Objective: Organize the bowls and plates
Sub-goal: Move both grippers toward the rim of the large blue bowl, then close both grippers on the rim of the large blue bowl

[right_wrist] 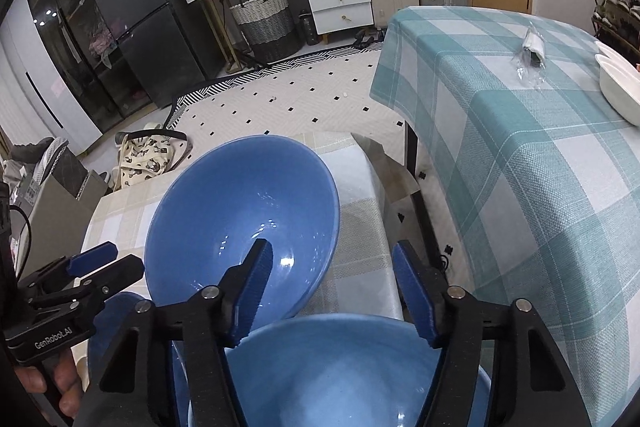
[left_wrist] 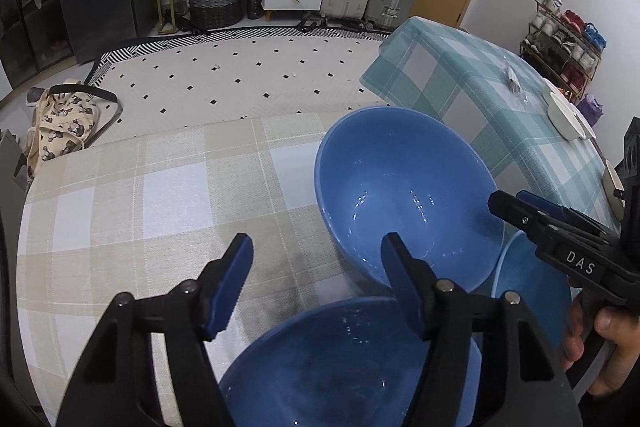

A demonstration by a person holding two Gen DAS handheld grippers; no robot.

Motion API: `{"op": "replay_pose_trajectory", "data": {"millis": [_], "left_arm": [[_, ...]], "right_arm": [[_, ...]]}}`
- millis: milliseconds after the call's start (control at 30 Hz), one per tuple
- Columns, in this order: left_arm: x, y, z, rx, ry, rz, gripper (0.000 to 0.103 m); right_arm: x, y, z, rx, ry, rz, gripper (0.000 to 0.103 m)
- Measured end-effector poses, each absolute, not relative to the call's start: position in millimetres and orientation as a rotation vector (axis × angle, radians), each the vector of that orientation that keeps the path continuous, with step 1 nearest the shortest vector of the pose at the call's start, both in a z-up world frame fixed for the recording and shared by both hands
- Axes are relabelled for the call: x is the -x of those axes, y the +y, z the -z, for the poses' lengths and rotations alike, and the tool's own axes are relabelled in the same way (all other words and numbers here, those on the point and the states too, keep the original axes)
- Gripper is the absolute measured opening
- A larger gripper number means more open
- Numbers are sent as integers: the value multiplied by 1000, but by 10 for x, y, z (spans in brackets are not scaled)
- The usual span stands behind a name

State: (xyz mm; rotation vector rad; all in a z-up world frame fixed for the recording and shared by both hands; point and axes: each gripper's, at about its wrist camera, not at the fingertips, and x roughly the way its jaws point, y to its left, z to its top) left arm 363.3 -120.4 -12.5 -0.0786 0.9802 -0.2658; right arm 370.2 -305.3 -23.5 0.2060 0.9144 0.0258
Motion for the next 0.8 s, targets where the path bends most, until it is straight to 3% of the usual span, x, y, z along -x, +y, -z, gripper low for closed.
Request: {"op": "replay_pose_trajectory", "data": {"millis": [267,500,800], "left_arm": [[-3692,-1235,223,95,1022,261,51],[-3679,-1274,233,99,1021,278,34],[-3665,-1313,229,88,1015,300,25]], "right_arm": [[-3723,-3043,279,-196,931,-22,51],[-3728,-2978,319,-175,943,-50,37],[-3733,-2917,339,-143,948,-53,20]]}}
